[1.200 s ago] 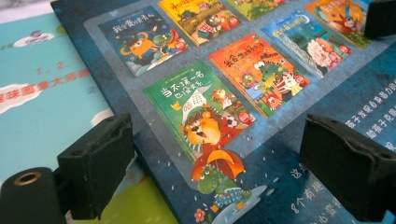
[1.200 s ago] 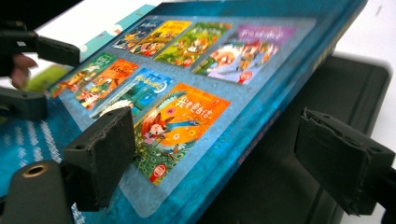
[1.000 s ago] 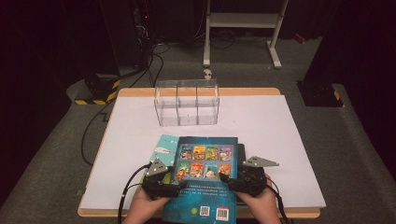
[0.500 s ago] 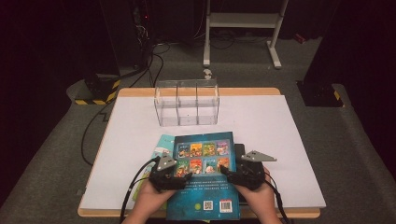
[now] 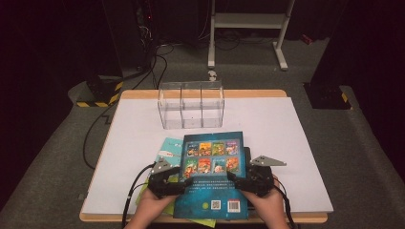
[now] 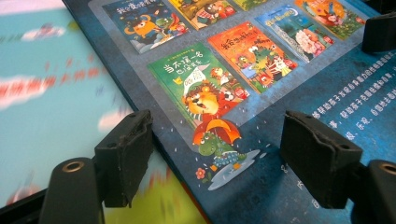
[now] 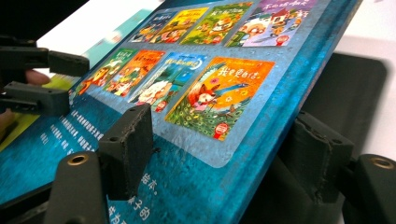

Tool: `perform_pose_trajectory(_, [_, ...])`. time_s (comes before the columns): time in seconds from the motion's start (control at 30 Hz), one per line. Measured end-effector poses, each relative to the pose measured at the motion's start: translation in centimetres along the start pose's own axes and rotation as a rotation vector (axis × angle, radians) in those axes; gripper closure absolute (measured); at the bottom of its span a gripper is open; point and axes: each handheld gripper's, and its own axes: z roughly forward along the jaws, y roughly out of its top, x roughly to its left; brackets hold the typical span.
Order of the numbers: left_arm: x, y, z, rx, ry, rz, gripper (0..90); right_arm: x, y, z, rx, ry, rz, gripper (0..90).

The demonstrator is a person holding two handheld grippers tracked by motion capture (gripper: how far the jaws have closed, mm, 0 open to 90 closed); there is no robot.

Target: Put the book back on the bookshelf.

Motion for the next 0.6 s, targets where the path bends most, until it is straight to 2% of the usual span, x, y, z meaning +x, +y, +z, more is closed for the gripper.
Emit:
perform_pose_trajectory(0.03, [-0.1, 0.5, 0.3, 0.016, 0.008, 0.016, 23.6, -0.6, 0.2, 0.0, -0.001, 0.005, 0.014, 27.0])
perform_pose_trajectory(0.1, [-0.2, 0.9, 0.5, 0.029, 0.019, 0.023, 22.1, -0.7, 0.2, 0.2, 0.005, 0.02, 0.015, 23.9])
perform_pose_trajectory(0.17, [-0.1, 0.6, 0.5, 0.016, 0.011, 0.003, 20.6, -0.6, 0.1, 0.9, 0.03, 0.069, 0.024, 21.0])
perform_pose_trajectory(0.2, [0.1, 0.5, 0.5, 0.017, -0.003, -0.017, 20.6, -0.6, 0.1, 0.9, 0.03, 0.069, 0.024, 21.0])
perform_pose_trajectory(0.37, [0.2, -0.1, 0.2, 0.003, 0.006, -0.019, 16.2, -1.3, 0.5, 0.4, 0.035, 0.096, 0.036, 35.4])
perform_pose_trajectory(0.5, [0.4, -0.2, 0.3, 0.0, 0.002, -0.022, 12.4, -0.8, 0.5, -0.2, 0.034, 0.083, 0.005, 38.5])
perform_pose_trajectory(0.53, [0.5, -0.2, 0.3, -0.005, -0.002, -0.027, 10.9, -0.4, 0.6, -0.6, 0.023, 0.069, -0.017, 39.1])
perform_pose_trajectory(0.6, [0.6, -0.2, 0.2, -0.01, -0.011, -0.039, 10.2, -0.2, 0.6, -0.7, 0.016, 0.062, -0.029, 39.3])
